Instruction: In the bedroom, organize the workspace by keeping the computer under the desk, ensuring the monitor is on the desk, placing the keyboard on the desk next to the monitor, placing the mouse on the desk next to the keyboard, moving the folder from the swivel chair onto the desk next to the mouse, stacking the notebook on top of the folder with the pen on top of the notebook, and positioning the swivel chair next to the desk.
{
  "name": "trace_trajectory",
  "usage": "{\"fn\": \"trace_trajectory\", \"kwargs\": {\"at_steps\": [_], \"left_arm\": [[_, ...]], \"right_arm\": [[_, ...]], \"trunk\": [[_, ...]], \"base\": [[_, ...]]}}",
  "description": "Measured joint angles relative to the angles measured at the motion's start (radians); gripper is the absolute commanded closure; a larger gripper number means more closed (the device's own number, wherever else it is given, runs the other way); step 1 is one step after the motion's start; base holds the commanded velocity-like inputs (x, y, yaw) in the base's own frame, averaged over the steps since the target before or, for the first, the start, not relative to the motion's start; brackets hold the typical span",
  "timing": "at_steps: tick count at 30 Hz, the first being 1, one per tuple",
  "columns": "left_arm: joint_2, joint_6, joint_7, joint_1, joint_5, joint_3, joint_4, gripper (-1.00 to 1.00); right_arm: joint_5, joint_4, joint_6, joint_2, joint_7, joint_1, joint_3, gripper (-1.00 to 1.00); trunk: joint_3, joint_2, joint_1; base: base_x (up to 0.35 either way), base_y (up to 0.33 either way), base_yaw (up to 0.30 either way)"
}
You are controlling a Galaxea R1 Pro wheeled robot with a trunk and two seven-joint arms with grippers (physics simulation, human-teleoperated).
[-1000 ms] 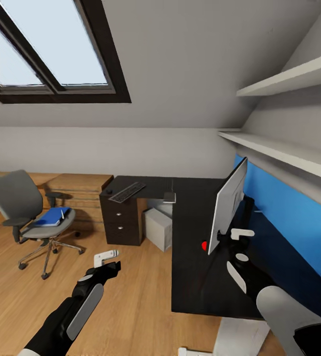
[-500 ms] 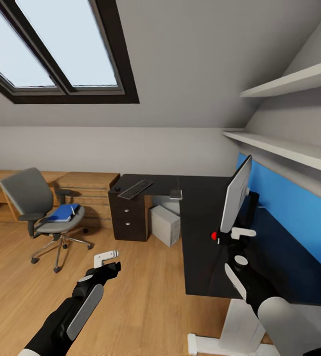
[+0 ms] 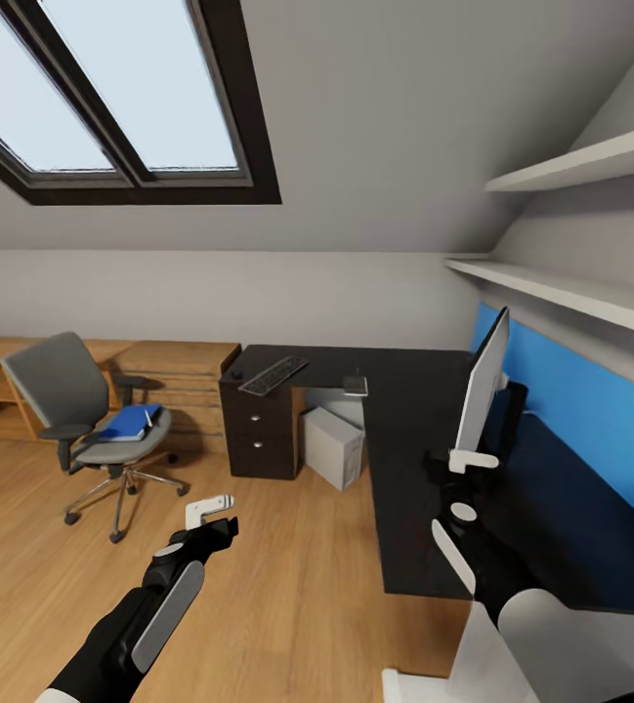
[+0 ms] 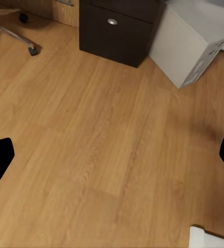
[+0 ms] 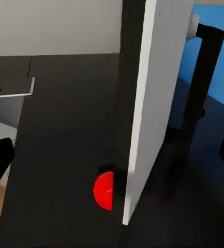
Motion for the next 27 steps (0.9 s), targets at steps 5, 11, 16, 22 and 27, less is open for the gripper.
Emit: {"fn": "trace_trajectory", "kwargs": {"at_steps": [5,11,16,22,27], "left_arm": [[0.000,0.000,0.000,0.000,0.000,0.000,0.000,-1.00],[-0.001,0.001,0.000,0.000,0.000,0.000,0.001,-1.00],[-0.001,0.001,0.000,0.000,0.000,-0.001,0.001,-1.00],[-0.001,0.001,0.000,0.000,0.000,-0.001,0.001,-1.00],[-0.001,0.001,0.000,0.000,0.000,-0.002,0.000,-1.00]], "right_arm": [[0.000,-0.012,0.005,0.004,-0.004,0.000,-0.001,-1.00],[0.002,-0.020,0.004,0.004,-0.007,0.000,-0.001,-1.00],[0.032,-0.020,0.000,0.005,-0.035,0.001,-0.001,-1.00],[0.044,-0.018,0.000,0.005,-0.109,0.002,-0.001,-1.00],[0.046,-0.018,0.000,0.005,-0.122,0.002,-0.001,-1.00]], "trunk": [[0.000,0.000,0.000],[0.000,0.000,0.000],[0.000,0.000,0.000],[0.000,0.000,0.000],[0.000,0.000,0.000]], "base": [[0.064,0.062,0.000],[0.016,0.010,0.000],[0.171,0.001,0.000],[0.074,0.000,0.000],[0.131,0.000,0.000]]}}
